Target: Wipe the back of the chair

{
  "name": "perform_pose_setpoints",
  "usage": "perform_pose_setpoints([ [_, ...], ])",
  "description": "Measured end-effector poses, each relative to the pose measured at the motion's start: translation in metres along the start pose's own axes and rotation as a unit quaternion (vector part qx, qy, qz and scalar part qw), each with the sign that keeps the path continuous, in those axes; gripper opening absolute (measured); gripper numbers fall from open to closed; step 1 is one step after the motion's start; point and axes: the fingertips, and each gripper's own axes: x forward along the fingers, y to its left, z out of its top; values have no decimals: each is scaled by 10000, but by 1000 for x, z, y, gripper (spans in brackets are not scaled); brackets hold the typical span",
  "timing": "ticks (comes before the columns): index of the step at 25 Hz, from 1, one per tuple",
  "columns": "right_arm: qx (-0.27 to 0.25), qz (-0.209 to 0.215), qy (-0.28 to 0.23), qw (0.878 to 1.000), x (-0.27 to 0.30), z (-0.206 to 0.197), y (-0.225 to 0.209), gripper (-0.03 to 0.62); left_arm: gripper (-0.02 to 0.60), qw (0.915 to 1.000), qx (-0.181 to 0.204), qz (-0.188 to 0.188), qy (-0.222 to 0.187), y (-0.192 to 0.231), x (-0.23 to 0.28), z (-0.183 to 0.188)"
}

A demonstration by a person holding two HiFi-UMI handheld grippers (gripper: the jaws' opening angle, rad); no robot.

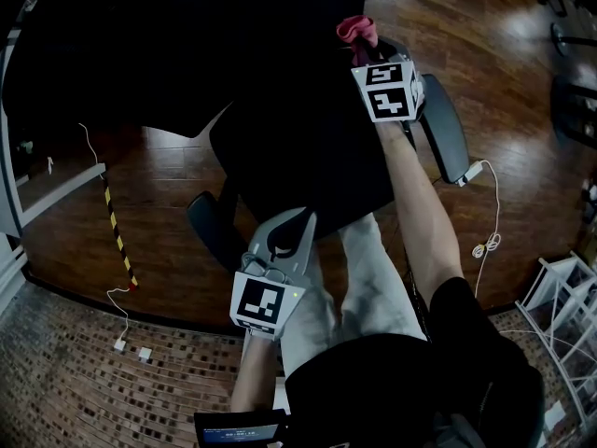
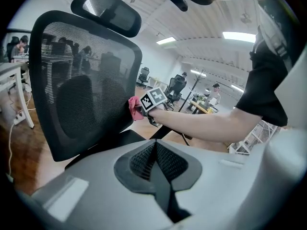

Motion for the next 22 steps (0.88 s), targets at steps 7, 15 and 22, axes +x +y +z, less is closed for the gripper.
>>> perform_pose_setpoints([
  [7,166,-337,57,9993,5,-10,2,43,-6,9999,-75,36,-100,1,-15,-5],
  [15,-361,436,-26,9984,20,-15,103,44,-6,9993,-207,261,-195,22,-53,-22],
  [22,-767,1023,-95,9917,24,3,194,43,-6,9980,-300,473,-302,42,-85,-37],
])
